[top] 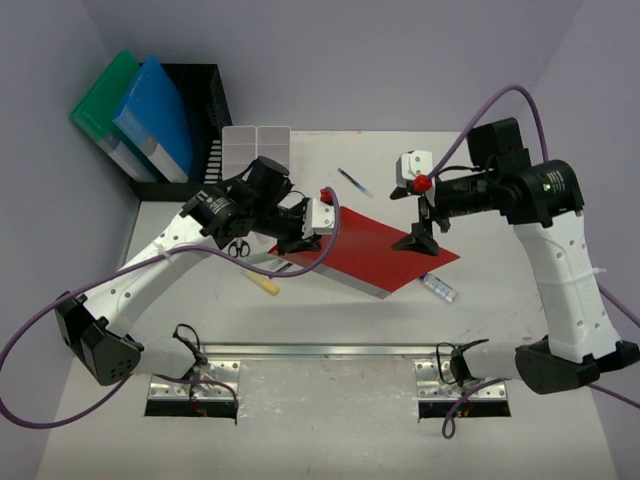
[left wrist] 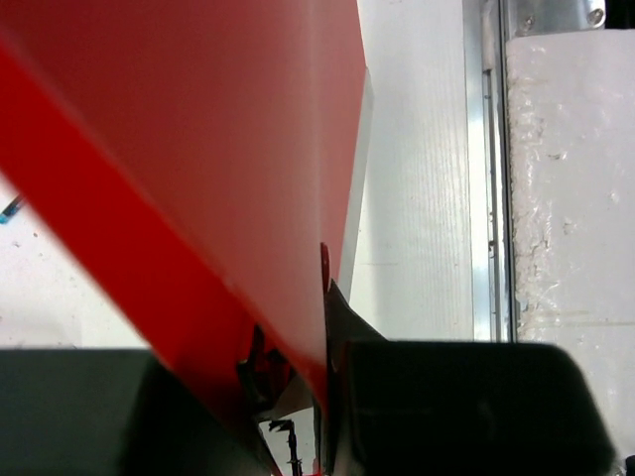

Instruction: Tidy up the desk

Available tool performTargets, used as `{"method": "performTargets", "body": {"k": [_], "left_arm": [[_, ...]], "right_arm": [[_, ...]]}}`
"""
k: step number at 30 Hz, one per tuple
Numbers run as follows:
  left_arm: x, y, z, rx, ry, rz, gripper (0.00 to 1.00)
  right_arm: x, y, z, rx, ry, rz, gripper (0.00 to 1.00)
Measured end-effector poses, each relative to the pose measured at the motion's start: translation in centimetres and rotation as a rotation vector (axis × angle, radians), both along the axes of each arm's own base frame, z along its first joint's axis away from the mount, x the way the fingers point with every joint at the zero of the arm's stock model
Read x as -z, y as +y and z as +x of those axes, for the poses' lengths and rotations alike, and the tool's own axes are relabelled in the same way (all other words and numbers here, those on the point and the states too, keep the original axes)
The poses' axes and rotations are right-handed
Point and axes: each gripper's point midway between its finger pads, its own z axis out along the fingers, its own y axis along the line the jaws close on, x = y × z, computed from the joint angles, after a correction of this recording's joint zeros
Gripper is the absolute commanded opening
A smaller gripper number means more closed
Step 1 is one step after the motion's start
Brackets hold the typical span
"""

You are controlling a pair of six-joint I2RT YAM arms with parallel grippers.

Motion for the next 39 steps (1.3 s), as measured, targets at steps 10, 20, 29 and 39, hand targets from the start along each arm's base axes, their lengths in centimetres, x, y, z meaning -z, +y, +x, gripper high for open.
{"method": "performTargets", "body": {"k": [10, 20, 29, 39], "left_arm": [[1.1, -0.2, 0.8, 0.009, -0.015, 0.033, 0.00], [0.8, -0.7, 0.7, 0.009, -0.020, 0.022, 0.17], [-1.3, -1.5, 1.3, -0.055, -0.053, -0.089, 0.67], [-8.0, 10.4, 10.0, -0.731, 0.027, -0.462, 1.00]], "right_arm": [[6.5, 1.9, 3.0, 0.016, 0.181, -0.179, 0.95], [8.2, 2.8, 2.6, 0.048, 0.321, -0.189, 0.33], [8.7, 3.6, 1.3, 0.031, 0.393, -0.149, 0.00], [9.0, 2.2, -0.2, 0.094, 0.358, 0.016, 0.00]]}}
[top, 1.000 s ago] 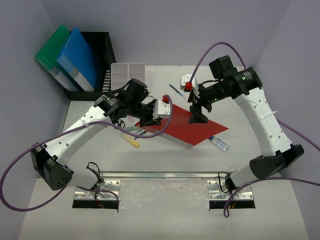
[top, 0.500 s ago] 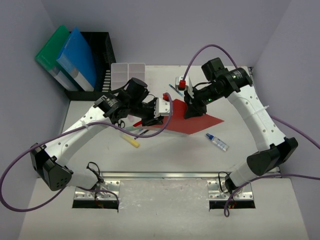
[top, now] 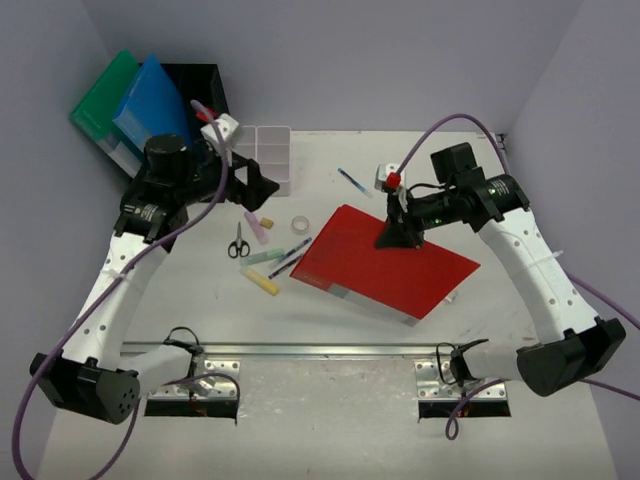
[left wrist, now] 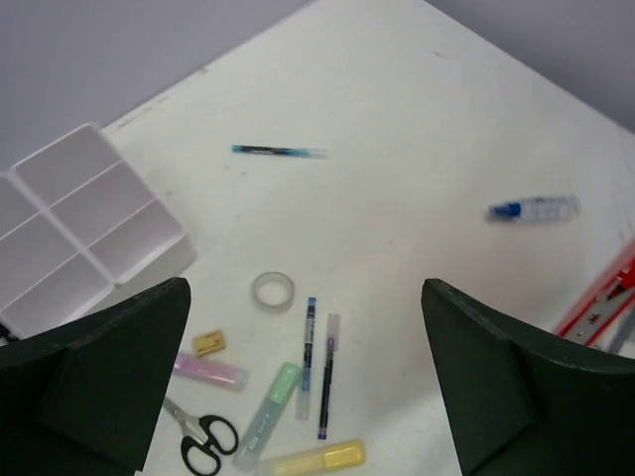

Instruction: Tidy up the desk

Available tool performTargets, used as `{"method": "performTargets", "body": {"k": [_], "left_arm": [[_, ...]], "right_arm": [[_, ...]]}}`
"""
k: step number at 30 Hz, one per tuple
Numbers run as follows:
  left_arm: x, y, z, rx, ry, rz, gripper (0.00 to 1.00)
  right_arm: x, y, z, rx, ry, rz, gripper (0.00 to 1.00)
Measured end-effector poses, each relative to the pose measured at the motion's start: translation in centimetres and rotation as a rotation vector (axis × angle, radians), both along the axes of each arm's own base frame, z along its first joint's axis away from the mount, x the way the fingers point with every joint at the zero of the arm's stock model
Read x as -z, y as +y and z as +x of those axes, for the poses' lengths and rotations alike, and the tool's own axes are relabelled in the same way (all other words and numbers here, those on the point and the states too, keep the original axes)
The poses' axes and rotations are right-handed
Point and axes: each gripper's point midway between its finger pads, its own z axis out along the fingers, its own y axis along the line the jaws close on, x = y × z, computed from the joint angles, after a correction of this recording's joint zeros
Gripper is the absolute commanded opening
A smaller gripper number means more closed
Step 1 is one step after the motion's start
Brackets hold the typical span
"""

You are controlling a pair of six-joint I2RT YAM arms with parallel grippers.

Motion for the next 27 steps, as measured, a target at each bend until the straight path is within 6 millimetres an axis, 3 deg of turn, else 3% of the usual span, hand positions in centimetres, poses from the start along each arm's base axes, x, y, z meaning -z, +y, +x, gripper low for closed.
{"method": "performTargets", "body": {"k": [1, 3, 7, 9, 13, 19, 27], "left_arm": [[-0.6, 1.1, 0.3, -0.054, 0.005, -0.032, 1.00], [-1.8, 1.2, -0.5, -0.066, 0.007, -0.088, 1.00], [-2.8, 0.2, -4.4, 0.022, 0.001, -0.169, 0.99], [-2.5, -0.3, -6.2, 0.080, 0.015, -0.202, 0.96], [0.3, -0.7, -8.5, 0.153, 0.117, -0.281, 0.97], [3.8, 1.6, -7.9, 0.073, 0.216, -0.477, 0.97], [1.3, 0.8, -9.1, 0.190, 0.168, -0.621, 0.97]], "right_arm": [[-0.5, -0.1, 0.5, 0.020, -0.002, 0.029, 0.00], [-1.5, -0.3, 1.7, 0.053, -0.005, 0.092, 0.00], [-3.4, -0.2, 3.4, 0.092, -0.006, 0.201, 0.00], [-4.3, 0.1, 3.7, 0.095, 0.018, 0.251, 0.00], [-6.3, 0.5, 4.4, 0.107, 0.084, 0.353, 0.00], [-9.8, 0.1, 5.4, 0.117, 0.138, 0.484, 0.00], [-11.7, 0.4, 4.8, 0.064, 0.242, 0.570, 0.00]]}}
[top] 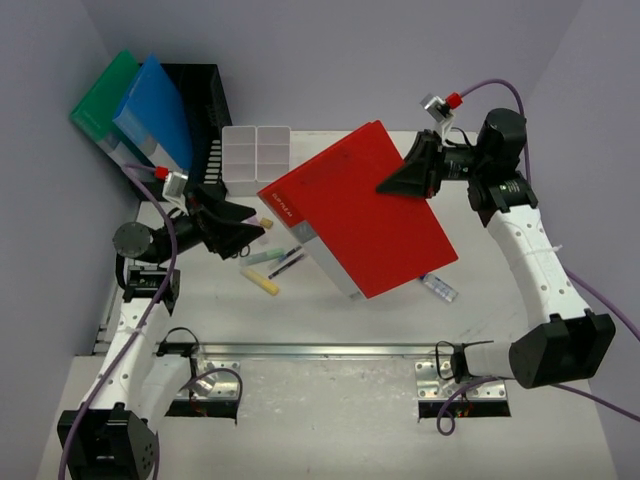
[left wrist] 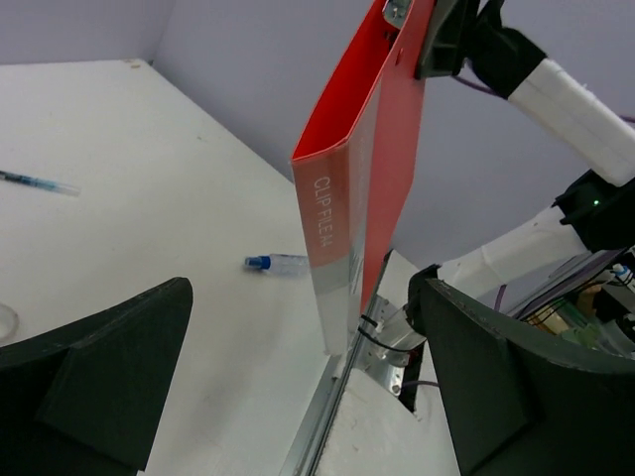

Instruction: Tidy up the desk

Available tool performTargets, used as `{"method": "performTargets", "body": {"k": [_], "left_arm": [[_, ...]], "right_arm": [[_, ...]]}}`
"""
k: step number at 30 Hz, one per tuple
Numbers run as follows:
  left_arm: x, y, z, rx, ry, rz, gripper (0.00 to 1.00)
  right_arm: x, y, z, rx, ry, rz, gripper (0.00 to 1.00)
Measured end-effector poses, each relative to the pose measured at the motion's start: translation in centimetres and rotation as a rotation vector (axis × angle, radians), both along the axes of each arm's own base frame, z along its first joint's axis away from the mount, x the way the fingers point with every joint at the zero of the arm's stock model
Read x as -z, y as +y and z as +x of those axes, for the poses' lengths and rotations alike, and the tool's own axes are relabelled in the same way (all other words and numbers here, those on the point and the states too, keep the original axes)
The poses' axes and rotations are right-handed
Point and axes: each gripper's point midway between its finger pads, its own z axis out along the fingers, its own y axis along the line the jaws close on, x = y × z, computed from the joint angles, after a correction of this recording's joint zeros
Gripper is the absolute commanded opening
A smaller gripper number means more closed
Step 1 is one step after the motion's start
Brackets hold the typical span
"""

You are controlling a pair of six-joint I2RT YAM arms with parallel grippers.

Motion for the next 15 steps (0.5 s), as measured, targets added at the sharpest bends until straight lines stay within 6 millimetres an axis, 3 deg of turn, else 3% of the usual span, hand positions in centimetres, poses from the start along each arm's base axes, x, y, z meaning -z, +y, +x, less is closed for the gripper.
{"method": "performTargets", "body": {"k": [6, 11, 15], "left_arm": [[-1.9, -1.0, 0.1, 0.053, -0.054, -0.064, 0.97], [-1.7, -3.9, -0.4, 0.154, -0.041, -0.094, 0.97], [-1.8, -4.1, 0.5, 0.134, -0.031, -0.113, 0.94]], "right_arm": [[-0.6, 0.1, -0.5, -0.033, 0.037, 0.032, 0.00], [-1.0, 0.1, -0.9, -0.057, 0.043, 0.041, 0.00], [-0.8, 0.1, -1.1, -0.068, 0.047, 0.042, 0.00]]}}
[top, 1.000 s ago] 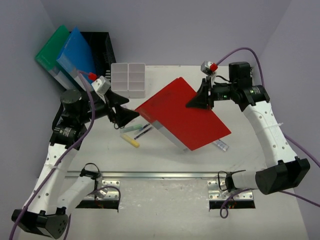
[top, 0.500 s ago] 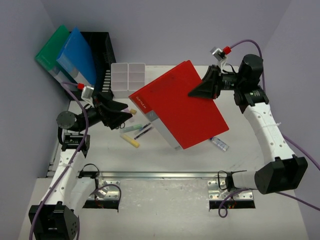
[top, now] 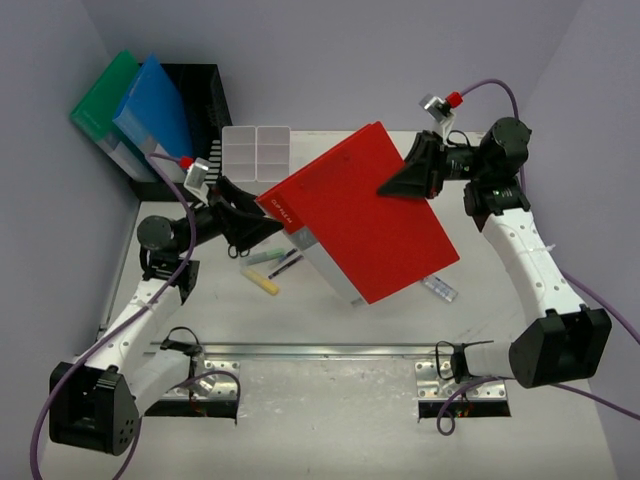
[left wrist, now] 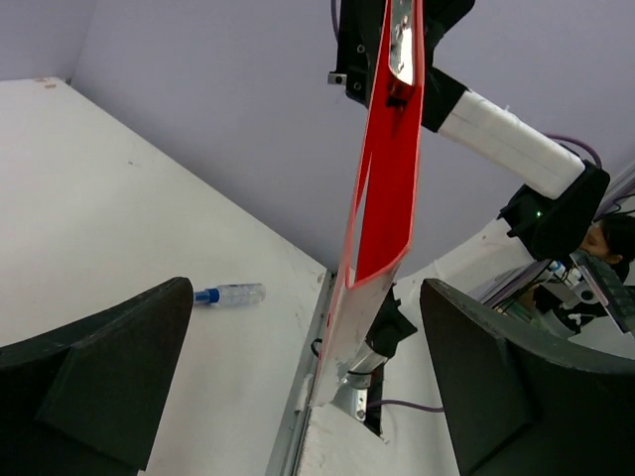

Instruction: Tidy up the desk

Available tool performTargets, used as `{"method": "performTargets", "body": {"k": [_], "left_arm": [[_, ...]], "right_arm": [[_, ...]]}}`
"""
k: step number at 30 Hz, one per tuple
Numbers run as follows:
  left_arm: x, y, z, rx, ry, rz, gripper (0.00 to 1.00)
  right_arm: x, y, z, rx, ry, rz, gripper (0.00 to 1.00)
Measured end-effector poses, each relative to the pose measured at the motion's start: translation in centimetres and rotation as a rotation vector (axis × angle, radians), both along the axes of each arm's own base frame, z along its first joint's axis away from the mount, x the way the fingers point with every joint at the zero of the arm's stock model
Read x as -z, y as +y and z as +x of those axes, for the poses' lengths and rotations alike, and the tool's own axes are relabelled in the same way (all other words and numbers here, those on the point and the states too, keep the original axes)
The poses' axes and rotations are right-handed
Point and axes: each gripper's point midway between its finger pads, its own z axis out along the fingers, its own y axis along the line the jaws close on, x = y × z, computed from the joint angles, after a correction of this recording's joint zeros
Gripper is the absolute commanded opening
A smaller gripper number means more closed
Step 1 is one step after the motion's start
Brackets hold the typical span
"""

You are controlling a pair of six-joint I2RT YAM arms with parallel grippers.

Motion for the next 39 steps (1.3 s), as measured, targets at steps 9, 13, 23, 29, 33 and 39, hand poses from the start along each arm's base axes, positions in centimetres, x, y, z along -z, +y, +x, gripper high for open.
{"method": "performTargets", "body": {"k": [9, 13, 23, 29, 33, 39], "left_arm": [[-3.6, -0.4, 1.0, 0.005, -0.073, -0.006, 0.79], [-3.9, -1.6, 1.4, 0.058, -0.081, 0.037, 0.74], [-1.4, -3.2, 1.9, 0.127, -0.025, 0.118, 0.60], [-1.2, -3.3, 2.0, 0.131, -0.006, 0.118, 0.40], [-1.4, -3.3, 1.9, 0.132, 0.010, 0.107, 0.00], [-1.6, -3.4, 1.7, 0.144, 0.020, 0.108, 0.00]], "right_arm": [[1.1, 0.5, -0.6, -0.034, 0.018, -0.010, 0.00], [1.7, 0.8, -0.8, -0.048, 0.031, -0.017, 0.00], [2.2, 0.6, -1.0, -0.058, 0.033, -0.024, 0.00], [3.2, 0.6, -1.0, -0.057, 0.055, -0.027, 0.00], [4.3, 0.8, -1.4, -0.065, 0.084, -0.031, 0.00], [4.9, 1.0, -1.3, -0.056, 0.085, -0.033, 0.16]]}}
